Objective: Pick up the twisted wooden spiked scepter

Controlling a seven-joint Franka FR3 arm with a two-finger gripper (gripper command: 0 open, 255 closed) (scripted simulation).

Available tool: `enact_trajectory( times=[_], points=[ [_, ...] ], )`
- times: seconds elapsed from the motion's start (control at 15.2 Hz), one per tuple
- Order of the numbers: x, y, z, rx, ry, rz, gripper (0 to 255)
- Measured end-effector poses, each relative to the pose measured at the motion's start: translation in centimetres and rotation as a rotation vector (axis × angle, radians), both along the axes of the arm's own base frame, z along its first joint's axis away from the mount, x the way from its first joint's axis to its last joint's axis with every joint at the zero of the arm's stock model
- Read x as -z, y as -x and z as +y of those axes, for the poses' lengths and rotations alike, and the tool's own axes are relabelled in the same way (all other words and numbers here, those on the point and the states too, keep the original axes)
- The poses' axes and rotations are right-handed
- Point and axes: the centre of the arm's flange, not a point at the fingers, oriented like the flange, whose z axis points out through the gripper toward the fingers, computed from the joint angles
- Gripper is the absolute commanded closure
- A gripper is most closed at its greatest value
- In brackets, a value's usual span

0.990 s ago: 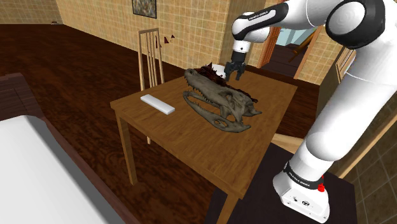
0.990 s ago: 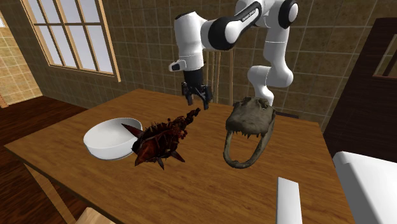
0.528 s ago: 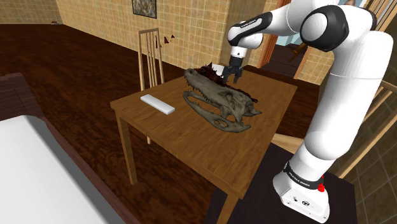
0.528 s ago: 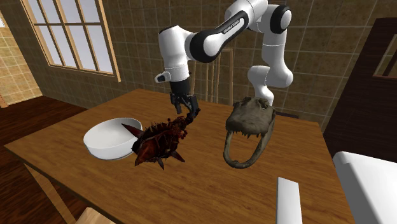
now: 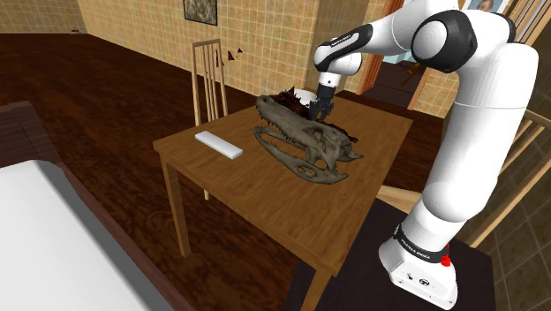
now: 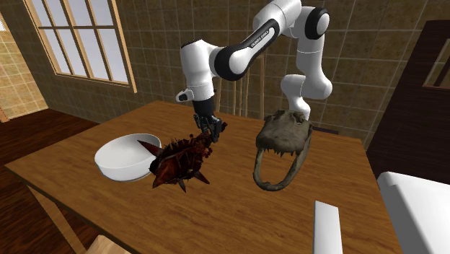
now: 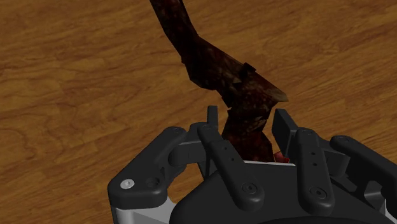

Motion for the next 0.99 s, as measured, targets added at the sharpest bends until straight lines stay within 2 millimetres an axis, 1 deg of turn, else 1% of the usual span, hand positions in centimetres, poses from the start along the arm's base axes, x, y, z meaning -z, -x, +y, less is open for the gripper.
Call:
enact_trajectory(
  times=[0.59, 0.99],
  points=[
    [-0.1, 0.0, 0.0, 0.000, -0.001, 0.000, 255],
    [-2.9, 0.0, 0.0, 0.001, 0.000, 0.002, 255]
  ],
)
